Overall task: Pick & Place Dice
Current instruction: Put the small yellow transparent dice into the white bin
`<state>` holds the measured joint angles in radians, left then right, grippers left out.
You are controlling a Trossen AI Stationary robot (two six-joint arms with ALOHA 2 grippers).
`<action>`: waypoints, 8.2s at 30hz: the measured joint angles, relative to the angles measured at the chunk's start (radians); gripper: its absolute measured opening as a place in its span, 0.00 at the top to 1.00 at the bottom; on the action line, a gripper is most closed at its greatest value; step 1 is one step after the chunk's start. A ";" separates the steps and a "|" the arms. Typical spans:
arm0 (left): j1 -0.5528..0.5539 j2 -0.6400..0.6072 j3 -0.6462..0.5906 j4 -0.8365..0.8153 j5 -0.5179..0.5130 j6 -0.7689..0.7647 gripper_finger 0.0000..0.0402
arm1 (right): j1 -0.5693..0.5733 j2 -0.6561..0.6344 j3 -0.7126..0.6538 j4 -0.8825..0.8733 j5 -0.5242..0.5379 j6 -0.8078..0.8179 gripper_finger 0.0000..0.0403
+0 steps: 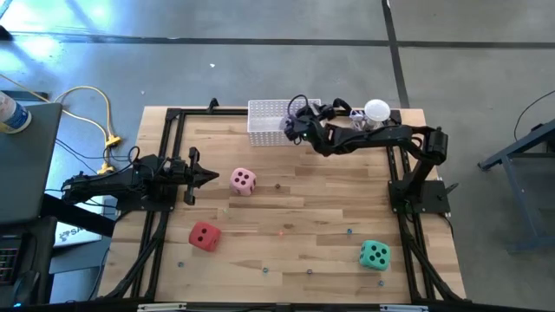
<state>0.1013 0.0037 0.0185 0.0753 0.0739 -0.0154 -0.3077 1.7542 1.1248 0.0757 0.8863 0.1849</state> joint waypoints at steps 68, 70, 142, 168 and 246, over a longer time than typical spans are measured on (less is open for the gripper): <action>0.000 0.000 0.000 0.108 0.007 0.089 1.00 | 0.992 -0.245 -0.035 -0.725 0.360 0.755 0.01; 0.000 0.000 0.000 0.107 0.007 0.090 1.00 | 0.986 -0.224 -0.057 -0.723 0.375 0.802 0.01; 0.000 0.000 0.000 0.105 0.059 -0.038 1.00 | 0.824 -0.142 -0.112 -0.557 0.270 0.734 0.01; 0.000 0.000 0.000 0.105 0.052 -0.008 1.00 | 0.824 -0.142 -0.112 -0.558 0.266 0.727 0.01; -0.447 0.752 0.281 -0.240 -0.180 -0.104 1.00 | 0.822 -0.142 -0.112 -0.560 0.255 0.726 0.01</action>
<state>-0.3458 0.7561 0.2993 -0.1646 -0.1057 -0.1191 0.5140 1.6123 1.0130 -0.4847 1.1416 0.9112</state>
